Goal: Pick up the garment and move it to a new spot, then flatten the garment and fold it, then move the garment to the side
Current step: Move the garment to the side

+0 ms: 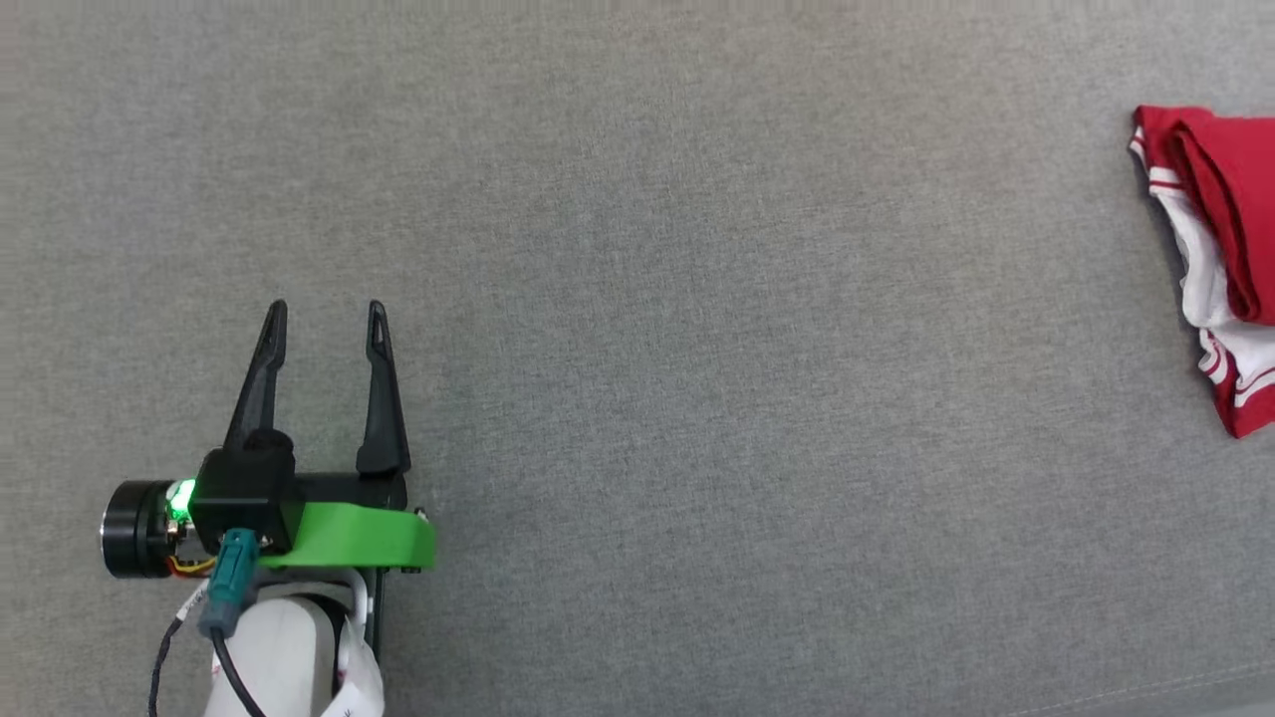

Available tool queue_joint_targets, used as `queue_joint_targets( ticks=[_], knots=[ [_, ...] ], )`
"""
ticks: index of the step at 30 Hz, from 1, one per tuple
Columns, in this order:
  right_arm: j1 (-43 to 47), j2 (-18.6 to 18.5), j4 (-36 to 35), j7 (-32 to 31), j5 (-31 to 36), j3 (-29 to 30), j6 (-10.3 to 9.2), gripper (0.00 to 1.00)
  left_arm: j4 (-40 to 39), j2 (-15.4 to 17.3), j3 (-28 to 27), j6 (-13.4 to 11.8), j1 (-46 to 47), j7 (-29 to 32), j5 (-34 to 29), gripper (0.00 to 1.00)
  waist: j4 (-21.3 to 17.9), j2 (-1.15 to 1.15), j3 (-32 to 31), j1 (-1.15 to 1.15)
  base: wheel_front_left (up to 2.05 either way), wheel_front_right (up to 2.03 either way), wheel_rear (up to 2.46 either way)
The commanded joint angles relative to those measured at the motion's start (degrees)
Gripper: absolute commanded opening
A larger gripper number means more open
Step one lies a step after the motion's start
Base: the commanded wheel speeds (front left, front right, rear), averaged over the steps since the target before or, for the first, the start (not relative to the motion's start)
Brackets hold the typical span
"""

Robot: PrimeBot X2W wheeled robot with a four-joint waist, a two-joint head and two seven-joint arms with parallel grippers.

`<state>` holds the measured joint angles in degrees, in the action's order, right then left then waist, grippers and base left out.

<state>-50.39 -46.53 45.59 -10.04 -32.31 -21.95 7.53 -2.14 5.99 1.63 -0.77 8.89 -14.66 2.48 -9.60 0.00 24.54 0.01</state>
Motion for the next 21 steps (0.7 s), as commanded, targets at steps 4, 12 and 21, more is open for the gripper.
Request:
queue_joint_targets(
  ticks=[4, 12, 21],
  knots=[
    [1.7, 1.8, -3.6, 10.0, 3.9, 2.7, -0.04, 1.00, 0.7, -0.5, -0.4, -0.8, -3.0, -0.3, 1.1, 1.00, 2.5, 0.00, -7.5, -0.01, 0.00, 0.00, 0.00],
    [6.7, 11.6, -13.1, 23.6, 10.7, 10.4, -0.04, 1.00, 1.5, -1.1, -0.8, -1.2, -6.2, -0.3, 2.1, 1.00, 5.6, 0.00, -12.0, -0.01, 0.00, 0.00, 0.00],
    [20.7, 25.7, -32.0, 25.0, 17.5, 16.4, -0.04, 1.00, 2.8, -1.7, -0.8, -1.8, -7.4, -0.3, 2.9, 1.00, 8.4, 0.00, -15.4, -0.01, 0.00, 0.00, 0.00]
  ],
)
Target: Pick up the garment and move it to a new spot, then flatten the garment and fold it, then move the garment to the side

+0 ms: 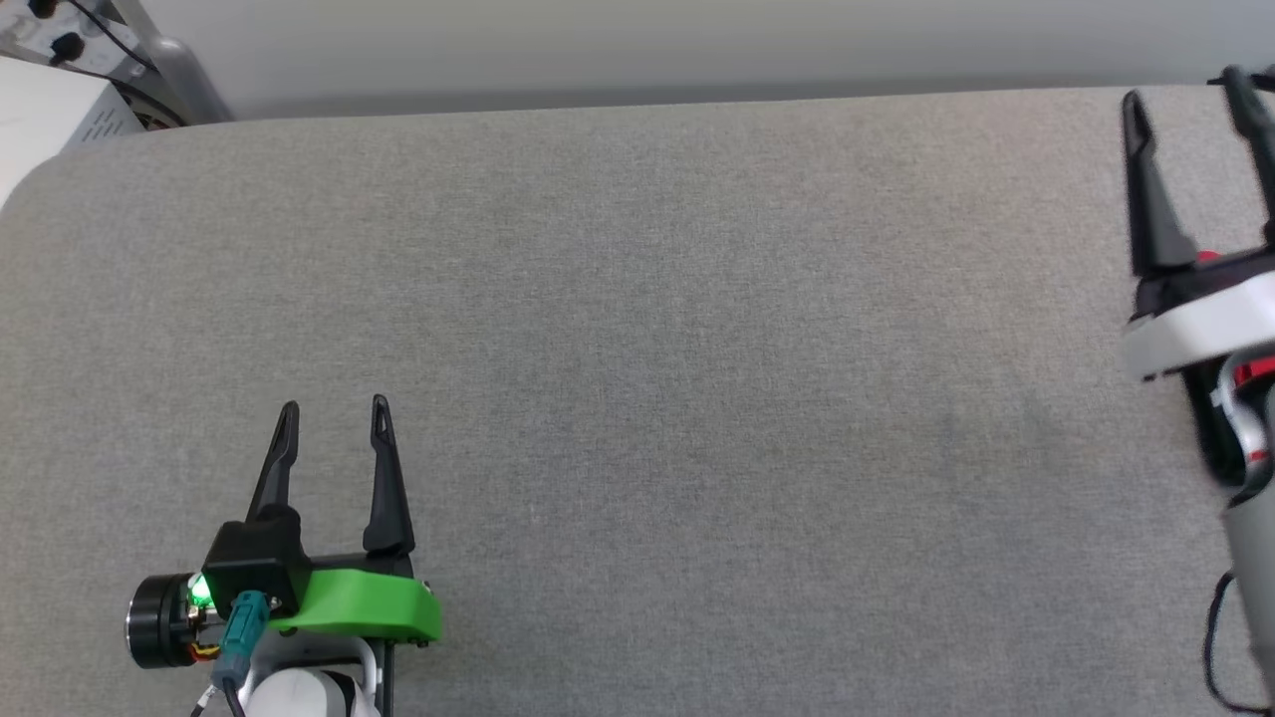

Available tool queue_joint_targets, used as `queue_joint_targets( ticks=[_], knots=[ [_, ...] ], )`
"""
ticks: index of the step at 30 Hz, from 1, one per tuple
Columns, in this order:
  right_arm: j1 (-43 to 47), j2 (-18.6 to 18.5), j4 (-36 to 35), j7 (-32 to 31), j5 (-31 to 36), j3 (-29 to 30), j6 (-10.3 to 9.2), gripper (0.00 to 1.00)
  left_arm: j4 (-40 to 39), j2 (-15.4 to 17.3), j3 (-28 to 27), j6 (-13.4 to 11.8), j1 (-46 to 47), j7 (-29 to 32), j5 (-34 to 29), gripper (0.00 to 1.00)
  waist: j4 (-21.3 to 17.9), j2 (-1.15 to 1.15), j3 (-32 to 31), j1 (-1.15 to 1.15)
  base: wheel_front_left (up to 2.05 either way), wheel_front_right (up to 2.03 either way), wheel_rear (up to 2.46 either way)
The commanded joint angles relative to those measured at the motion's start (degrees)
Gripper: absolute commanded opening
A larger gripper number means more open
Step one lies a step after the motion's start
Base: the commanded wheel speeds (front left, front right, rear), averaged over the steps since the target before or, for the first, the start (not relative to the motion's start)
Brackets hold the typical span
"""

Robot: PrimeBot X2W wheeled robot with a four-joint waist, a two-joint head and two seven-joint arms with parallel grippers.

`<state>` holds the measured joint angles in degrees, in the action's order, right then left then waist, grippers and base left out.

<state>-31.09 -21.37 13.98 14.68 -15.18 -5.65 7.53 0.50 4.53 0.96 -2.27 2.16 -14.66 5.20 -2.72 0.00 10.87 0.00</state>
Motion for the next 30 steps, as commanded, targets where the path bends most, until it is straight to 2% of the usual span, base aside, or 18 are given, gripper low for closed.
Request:
queue_joint_targets(
  ticks=[1, 5, 13, 21, 30],
  knots=[
    [3.1, 1.8, -2.0, 0.3, 1.0, 0.4, -0.04, 1.00, 0.3, -0.3, -0.1, -0.3, -0.8, -0.3, 0.3, 1.00, 1.7, 0.00, -2.1, 0.00, 0.00, 0.00, 0.00],
    [10.6, 6.5, -5.1, 0.3, 1.4, 0.8, -0.04, 1.00, 1.3, -0.6, 0.2, -0.5, -1.3, -0.3, 0.6, 1.00, 2.4, 0.00, -3.7, 0.00, 0.00, 0.00, 0.00],
    [22.1, 11.3, -7.0, 0.3, 0.9, 1.6, -0.04, 1.00, 2.7, -1.0, 0.2, -0.1, -3.3, -0.3, 1.9, 1.00, 2.3, 0.00, -6.5, 0.00, 0.00, 0.00, 0.00],
    [30.1, 14.3, -9.0, 0.3, 0.9, 3.8, -0.04, 1.00, 3.3, -1.2, 0.3, 0.3, -5.9, -0.3, 3.0, 1.00, 1.5, 0.00, -9.3, 0.00, 0.00, 0.00, 0.00],
    [34.0, 15.0, -10.1, 0.3, 1.1, 4.8, -0.04, 1.00, 3.7, -1.3, 0.8, 0.7, -8.0, -0.3, 3.3, 1.00, 0.9, 0.00, -10.8, 0.00, 0.00, 0.00, 0.00]
  ],
)
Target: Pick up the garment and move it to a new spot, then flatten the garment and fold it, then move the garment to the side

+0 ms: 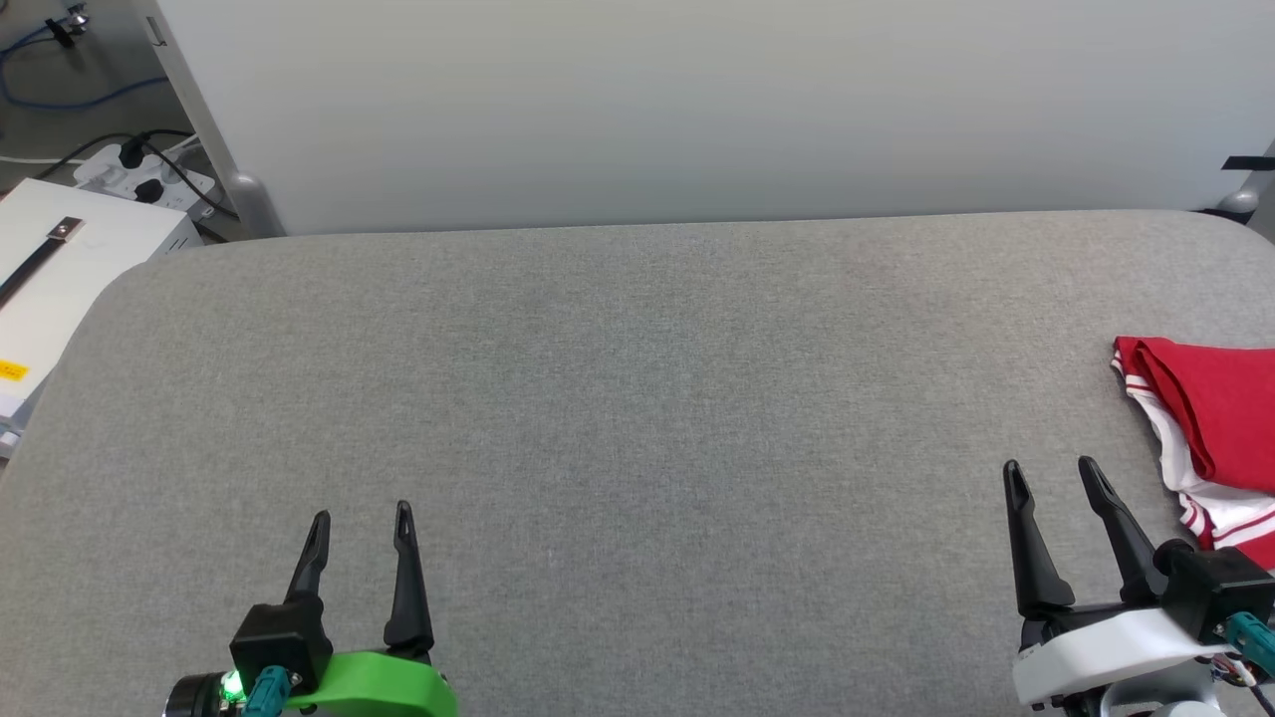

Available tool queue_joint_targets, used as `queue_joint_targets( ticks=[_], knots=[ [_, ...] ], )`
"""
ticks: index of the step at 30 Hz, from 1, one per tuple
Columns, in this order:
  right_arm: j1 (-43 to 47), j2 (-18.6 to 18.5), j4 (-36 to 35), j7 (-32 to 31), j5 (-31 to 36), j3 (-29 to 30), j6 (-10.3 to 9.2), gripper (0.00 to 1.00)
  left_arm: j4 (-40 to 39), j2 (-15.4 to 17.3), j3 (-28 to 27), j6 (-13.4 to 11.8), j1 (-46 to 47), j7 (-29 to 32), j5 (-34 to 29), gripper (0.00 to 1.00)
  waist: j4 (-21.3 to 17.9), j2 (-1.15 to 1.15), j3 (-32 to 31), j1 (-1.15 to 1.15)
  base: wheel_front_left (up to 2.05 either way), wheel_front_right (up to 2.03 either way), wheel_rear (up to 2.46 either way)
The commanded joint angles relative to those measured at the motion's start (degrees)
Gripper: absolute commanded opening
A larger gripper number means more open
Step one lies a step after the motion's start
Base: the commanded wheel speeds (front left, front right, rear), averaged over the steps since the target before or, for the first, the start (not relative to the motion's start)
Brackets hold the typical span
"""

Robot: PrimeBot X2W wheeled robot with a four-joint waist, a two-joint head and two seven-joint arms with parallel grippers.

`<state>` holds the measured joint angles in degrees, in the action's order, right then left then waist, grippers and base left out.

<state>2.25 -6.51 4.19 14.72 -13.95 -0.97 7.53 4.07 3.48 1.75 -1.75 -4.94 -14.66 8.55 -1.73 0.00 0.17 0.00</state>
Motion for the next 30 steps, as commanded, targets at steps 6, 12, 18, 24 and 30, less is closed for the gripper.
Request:
queue_joint_targets(
  ticks=[6, 12, 18, 24, 30],
  knots=[
    [0.3, 0.0, 0.1, -0.2, 0.1, 0.1, 0.00, 0.00, 0.1, 0.0, 0.0, 0.2, 0.0, 0.2, 0.0, 0.00, 0.0, 0.00, -0.3, 0.00, 0.00, 0.00, 0.00],
    [0.1, 0.2, -0.1, -0.9, 0.8, 0.1, 0.00, 0.00, -0.1, -0.1, -0.1, 0.3, 0.2, 0.8, -0.4, 0.00, 0.1, 0.00, -0.3, 0.00, 0.00, 0.00, 0.00],
    [0.0, 0.4, -0.3, -1.6, 1.5, 0.2, 0.00, 0.00, -0.3, -0.1, -0.1, 0.3, 0.5, 1.6, -0.8, 0.00, 0.2, 0.00, -0.3, 0.00, 0.00, 0.00, 0.00],
    [-0.1, 0.6, -0.6, -2.5, 2.3, 0.2, -0.01, 0.00, -0.6, -0.1, -0.3, 0.4, 0.8, 2.5, -1.4, 0.00, 0.3, 0.00, -0.3, 0.00, 0.00, 0.00, 0.00],
    [-0.3, 0.8, -0.8, -3.2, 3.0, 0.3, -0.01, 0.00, -0.8, -0.2, -0.3, 0.5, 1.0, 3.2, -1.8, 0.00, 0.4, 0.00, -0.3, 0.00, 0.00, 0.00, 0.00]
  ],
)
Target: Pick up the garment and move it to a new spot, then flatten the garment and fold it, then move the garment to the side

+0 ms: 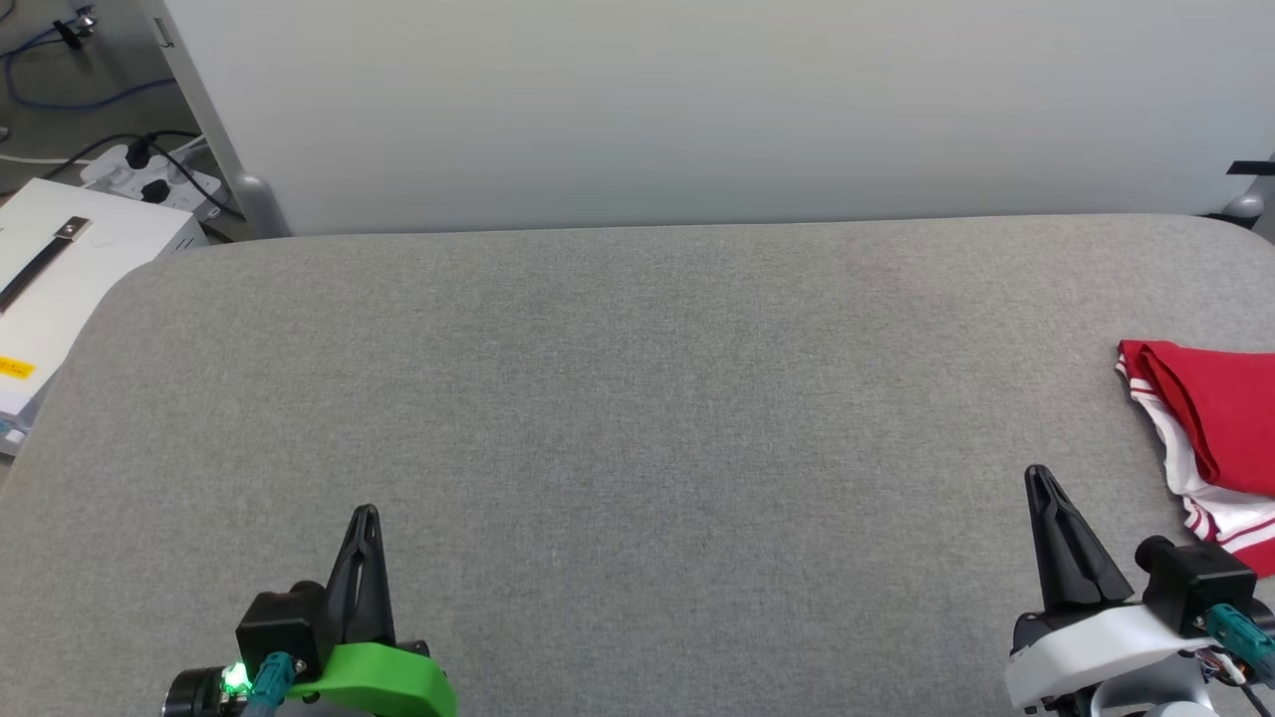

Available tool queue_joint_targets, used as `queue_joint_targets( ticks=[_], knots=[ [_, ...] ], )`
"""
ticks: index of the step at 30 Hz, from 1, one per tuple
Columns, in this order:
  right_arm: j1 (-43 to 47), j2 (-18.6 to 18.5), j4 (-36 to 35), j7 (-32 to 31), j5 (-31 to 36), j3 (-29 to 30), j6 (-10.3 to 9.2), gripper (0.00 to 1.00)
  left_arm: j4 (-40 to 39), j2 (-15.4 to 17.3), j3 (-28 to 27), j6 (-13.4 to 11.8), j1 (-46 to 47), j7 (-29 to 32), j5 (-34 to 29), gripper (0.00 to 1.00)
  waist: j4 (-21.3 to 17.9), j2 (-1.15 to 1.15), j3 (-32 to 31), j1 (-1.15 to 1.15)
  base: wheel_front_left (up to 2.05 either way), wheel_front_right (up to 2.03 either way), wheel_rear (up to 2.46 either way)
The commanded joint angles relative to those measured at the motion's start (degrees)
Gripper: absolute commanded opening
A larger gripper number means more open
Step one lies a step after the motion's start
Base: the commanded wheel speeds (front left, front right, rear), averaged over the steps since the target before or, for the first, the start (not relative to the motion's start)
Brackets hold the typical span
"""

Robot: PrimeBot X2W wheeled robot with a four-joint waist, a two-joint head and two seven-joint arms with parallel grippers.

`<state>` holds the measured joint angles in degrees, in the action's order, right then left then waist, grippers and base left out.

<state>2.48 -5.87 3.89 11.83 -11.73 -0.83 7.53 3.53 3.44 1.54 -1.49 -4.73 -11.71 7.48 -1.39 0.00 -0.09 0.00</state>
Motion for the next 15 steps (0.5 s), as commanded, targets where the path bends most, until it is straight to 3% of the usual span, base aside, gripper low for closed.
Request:
queue_joint_targets(
  ticks=[1, 15],
  knots=[
    [-0.5, 0.1, -0.5, -0.4, 0.9, 0.1, -0.01, 0.00, -0.3, -0.1, -0.1, 0.3, 0.9, 0.3, -0.7, 0.00, 0.0, 0.00, 0.0, 0.00, 0.00, 0.00, 0.00],
    [-0.8, 0.6, -1.0, -2.2, 2.6, 0.2, -0.01, 0.00, -0.8, -0.2, -0.4, 0.5, 1.5, 2.1, -1.8, 0.00, 0.2, 0.00, 0.0, 0.00, 0.00, 0.00, 0.00]
  ],
)
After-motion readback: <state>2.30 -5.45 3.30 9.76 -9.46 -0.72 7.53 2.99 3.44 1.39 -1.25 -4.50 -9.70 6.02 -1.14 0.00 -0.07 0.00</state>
